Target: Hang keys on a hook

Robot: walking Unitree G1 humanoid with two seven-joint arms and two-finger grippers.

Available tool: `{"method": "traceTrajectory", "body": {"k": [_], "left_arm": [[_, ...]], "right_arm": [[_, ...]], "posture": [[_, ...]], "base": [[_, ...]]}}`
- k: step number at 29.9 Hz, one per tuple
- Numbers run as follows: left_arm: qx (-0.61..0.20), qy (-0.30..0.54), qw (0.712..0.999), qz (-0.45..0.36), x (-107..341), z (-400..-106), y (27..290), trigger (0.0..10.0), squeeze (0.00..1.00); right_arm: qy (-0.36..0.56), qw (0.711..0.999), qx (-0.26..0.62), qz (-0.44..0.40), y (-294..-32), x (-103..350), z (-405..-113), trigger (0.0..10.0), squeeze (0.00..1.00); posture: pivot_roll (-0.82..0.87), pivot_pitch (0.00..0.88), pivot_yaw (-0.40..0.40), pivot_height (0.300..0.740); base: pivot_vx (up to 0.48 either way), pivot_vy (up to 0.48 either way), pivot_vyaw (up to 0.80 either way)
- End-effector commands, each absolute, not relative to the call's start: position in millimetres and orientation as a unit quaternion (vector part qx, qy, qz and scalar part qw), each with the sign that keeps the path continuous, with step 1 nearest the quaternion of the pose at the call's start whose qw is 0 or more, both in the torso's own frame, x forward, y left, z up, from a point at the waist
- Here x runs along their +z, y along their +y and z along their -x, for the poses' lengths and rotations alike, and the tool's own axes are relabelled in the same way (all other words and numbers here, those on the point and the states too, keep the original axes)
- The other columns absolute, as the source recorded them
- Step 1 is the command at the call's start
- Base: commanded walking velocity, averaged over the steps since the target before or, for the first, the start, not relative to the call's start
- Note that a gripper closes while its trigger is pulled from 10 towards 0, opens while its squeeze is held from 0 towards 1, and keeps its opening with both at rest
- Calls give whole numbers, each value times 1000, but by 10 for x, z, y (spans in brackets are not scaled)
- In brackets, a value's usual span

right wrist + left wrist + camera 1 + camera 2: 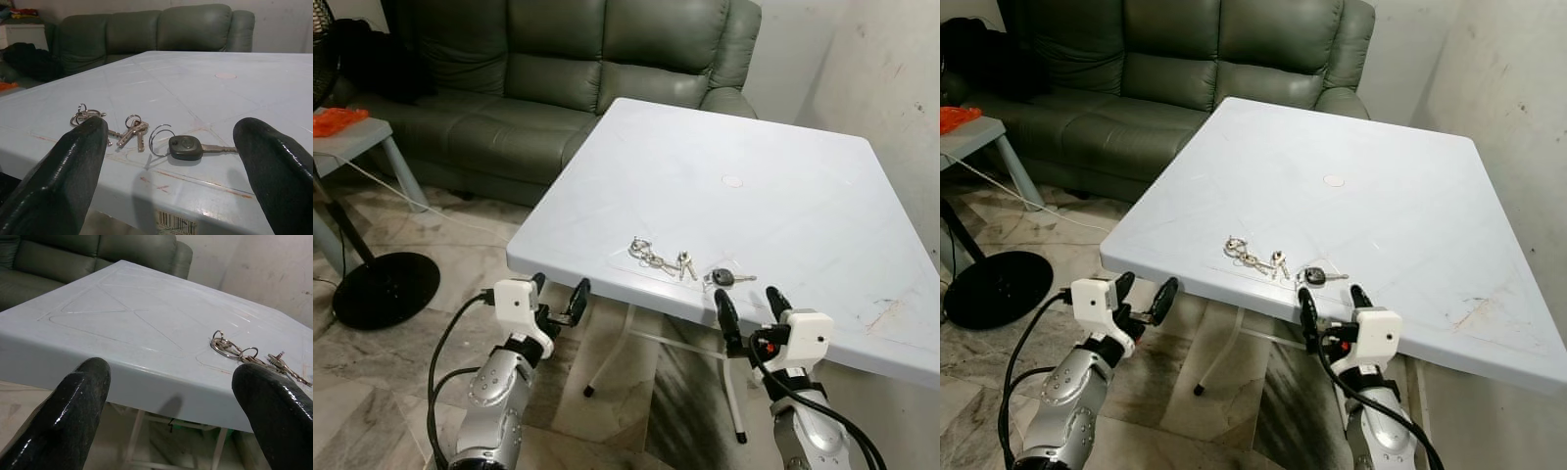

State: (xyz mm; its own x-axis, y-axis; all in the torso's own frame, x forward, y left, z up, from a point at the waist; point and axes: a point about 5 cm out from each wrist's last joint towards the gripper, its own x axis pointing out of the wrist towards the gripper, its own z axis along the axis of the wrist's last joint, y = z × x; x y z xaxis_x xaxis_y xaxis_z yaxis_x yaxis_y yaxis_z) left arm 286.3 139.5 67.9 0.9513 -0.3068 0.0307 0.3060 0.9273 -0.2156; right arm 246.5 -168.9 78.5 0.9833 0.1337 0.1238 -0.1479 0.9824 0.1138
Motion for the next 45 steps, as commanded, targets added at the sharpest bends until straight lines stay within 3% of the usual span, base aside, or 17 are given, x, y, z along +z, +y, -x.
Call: {"method": "traceTrajectory", "body": {"k": [1, 45], "left_arm": [[-155, 5, 982, 106, 676, -2872, 1392, 10000, 0], [-152, 2, 982, 109, 692, -2872, 1380, 10000, 0]], "right_arm": [[-68, 994, 66, -60, -1712, 829, -2488, 10000, 0], [-68, 994, 67, -61, -1708, 837, -2497, 10000, 0]], "posture": [[15, 0, -66, 740], [21, 0, -72, 740]], "base": [[0, 0, 0], [0, 0, 0]]}}
